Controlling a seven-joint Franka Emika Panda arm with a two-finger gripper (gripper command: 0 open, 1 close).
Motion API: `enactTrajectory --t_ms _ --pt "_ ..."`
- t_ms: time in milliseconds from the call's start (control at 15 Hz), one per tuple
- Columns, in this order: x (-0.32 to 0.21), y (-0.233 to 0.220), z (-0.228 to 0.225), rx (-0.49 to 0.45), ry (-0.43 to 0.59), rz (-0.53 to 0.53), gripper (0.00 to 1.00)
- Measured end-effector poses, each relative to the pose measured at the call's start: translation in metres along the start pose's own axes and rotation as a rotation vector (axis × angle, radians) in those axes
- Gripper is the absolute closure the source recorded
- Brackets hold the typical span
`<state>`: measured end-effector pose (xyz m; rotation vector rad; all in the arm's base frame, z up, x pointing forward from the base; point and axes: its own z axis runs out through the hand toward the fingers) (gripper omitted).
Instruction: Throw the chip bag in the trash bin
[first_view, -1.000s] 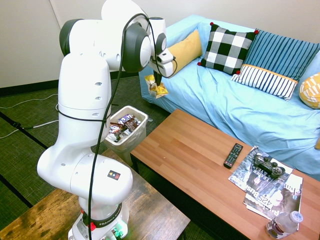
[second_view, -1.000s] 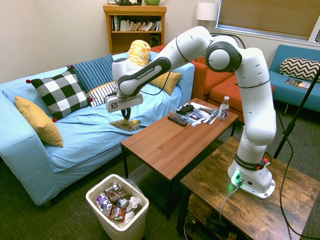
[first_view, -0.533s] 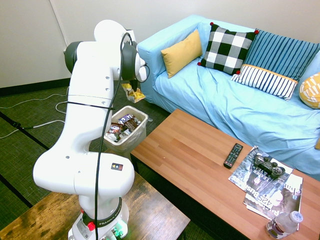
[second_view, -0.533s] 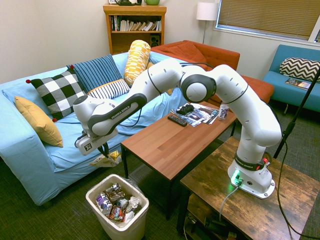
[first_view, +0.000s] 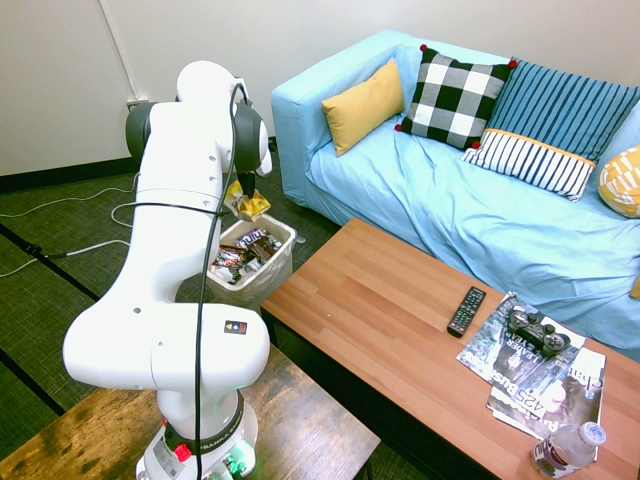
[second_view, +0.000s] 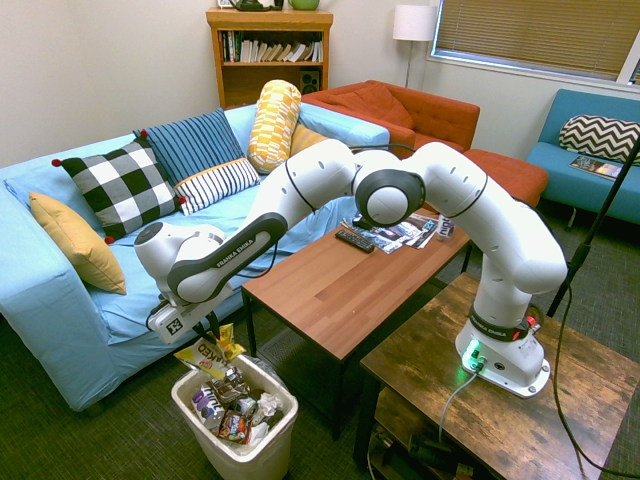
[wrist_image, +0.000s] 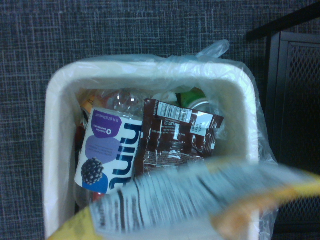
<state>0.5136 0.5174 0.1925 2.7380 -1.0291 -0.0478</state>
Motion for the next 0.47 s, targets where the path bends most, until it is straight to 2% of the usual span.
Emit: enactTrajectory --t_ms 467 --pt "0.002 0.0001 -0.0005 0.001 -0.003 -0.008 0.0"
